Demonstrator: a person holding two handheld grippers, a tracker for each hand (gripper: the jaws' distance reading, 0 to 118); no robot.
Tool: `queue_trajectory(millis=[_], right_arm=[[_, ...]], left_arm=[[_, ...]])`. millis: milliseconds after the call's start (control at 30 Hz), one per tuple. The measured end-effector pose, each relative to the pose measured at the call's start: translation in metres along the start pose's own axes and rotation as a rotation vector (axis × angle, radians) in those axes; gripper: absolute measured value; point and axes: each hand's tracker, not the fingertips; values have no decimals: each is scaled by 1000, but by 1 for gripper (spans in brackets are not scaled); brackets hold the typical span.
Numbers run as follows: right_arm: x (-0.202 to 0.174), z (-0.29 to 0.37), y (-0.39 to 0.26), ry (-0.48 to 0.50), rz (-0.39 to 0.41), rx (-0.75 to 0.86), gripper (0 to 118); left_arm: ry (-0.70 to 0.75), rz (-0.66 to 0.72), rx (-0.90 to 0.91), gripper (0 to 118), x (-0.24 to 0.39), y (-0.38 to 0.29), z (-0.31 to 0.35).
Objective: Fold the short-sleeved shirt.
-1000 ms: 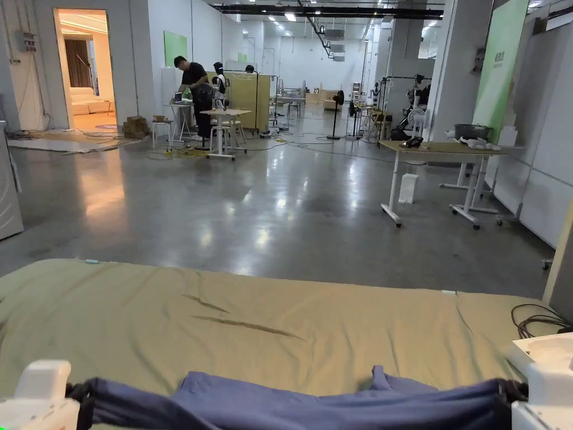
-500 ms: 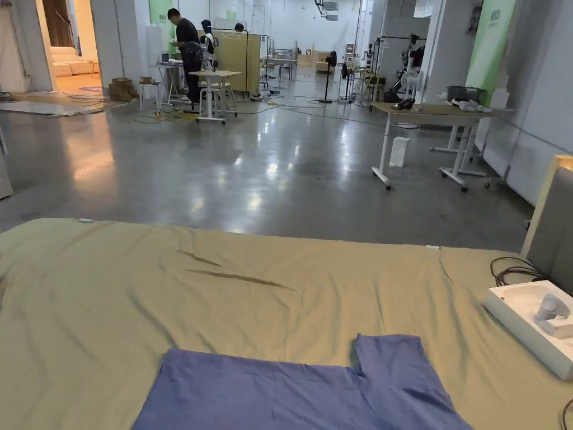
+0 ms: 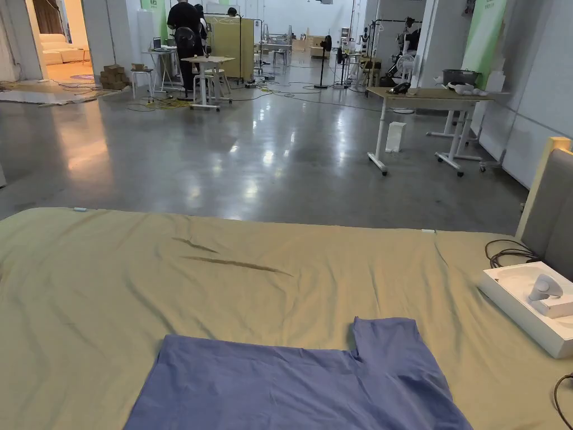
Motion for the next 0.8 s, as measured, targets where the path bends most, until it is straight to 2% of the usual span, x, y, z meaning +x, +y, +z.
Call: queue_trajectory(millis=[67,200,367,433,467,500,567,633,733,767,800], right_arm=[[-7,6,20,0,-19,71,70],[-23,14,57,35,-71,207,70],[-42,22,87,39,-141,312,69],[-50,20,93,40,-141,336,59],[-52,21,95,41,-139,343,51],[-55,22,97,43,-142,364,41],[-60,22,101,42,-136,377,27],[-64,23,102,52,-133,391,13],[-69,21,103,50,-130,405,7],[-70,20,104,49,-127,411,0],[-70,19,104,52,-125,419,0]], left_arm=[[-9,-4,65,60,13,16,5],[-34,13,189,60,58,57,30],[-72,-18,309,60,82,89,23],[-77,-48,354,60,93,98,20],[-81,-56,366,59,98,101,21],[-82,-62,375,54,98,103,16],[-79,-75,384,43,106,108,14],[-80,-81,399,18,110,110,9],[-40,-83,432,6,113,113,6],[-23,-79,448,4,113,111,6],[-40,-74,449,2,111,111,5]])
